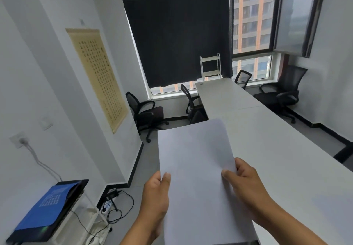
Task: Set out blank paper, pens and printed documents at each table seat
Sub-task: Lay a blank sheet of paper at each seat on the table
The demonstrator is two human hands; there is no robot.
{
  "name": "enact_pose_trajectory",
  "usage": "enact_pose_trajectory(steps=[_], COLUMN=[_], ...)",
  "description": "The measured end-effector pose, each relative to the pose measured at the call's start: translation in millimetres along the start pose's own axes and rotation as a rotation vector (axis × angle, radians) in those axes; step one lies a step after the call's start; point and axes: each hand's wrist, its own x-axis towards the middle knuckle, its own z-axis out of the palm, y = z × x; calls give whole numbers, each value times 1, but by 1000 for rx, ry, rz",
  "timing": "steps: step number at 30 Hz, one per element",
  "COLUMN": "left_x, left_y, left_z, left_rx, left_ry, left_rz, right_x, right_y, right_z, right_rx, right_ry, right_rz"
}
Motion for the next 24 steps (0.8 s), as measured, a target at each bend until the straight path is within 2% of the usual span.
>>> enact_pose_trajectory(steps=[10,21,24], left_x=[146,310,360], left_y=[34,30,36], left_z=[30,87,102], left_rx=[49,95,58], left_ry=[-61,-361,-505], left_rz=[-68,-138,-181], right_x=[125,235,259], right_y=[-15,1,1], right_z=[7,8,10], right_rx=[15,60,75], right_ry=[104,374,494], right_rz=[30,125,136])
